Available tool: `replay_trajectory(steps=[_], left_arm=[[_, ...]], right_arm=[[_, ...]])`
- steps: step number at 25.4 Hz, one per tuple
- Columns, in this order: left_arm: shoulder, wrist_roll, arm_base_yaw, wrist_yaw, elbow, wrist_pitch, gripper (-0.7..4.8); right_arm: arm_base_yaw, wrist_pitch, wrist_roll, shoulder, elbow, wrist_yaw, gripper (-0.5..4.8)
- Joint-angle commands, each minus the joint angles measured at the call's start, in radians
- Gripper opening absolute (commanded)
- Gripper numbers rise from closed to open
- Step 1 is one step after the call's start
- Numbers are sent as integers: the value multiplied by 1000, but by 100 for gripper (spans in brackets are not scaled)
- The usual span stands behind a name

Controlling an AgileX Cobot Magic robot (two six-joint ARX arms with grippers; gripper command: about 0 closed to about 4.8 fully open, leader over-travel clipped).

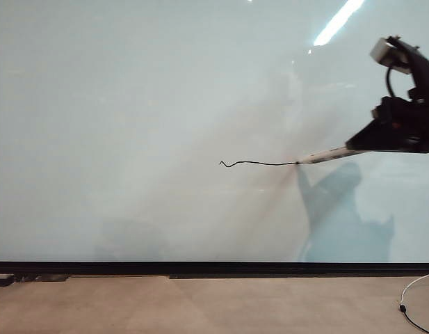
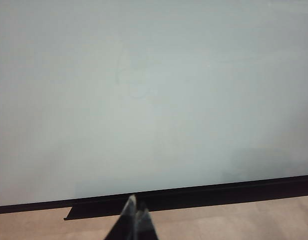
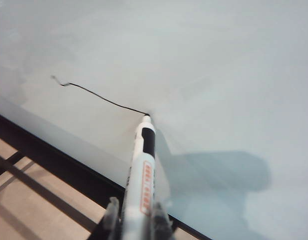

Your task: Pick up the pen on the shelf to the right of the whiteboard and draw a straight line.

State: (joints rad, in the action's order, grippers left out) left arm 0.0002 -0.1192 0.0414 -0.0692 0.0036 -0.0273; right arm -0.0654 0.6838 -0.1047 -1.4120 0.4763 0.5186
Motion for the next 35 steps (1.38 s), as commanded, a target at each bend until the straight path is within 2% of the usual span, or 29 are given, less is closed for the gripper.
replay_trajectory(steps=[1, 6, 13, 20, 23, 28, 31, 35], left_arm=[[0, -2, 0, -2, 3, 6, -5], [0, -2, 0, -2, 3, 6, -5], [0, -2, 0, -2, 3, 6, -5], [0, -2, 0, -2, 3, 6, -5], [0, -2, 0, -2, 3, 6, -5], [0, -2, 0, -2, 3, 6, -5], [0, -2, 0, -2, 3, 6, -5], [0, -2, 0, -2, 3, 6, -5]], right_arm=[[41, 24, -4, 35, -25, 0, -5], [84, 40, 4, 54, -37, 9, -5], [80, 29, 36, 79, -48, 49, -5], [71, -37, 32, 303, -142, -71, -5], [71, -130, 24, 397, -153, -181, -5], [70, -209, 15, 507, -162, -202, -5], [70, -346, -9, 627, -165, -232, -5], [70, -354, -11, 721, -209, -260, -5]])
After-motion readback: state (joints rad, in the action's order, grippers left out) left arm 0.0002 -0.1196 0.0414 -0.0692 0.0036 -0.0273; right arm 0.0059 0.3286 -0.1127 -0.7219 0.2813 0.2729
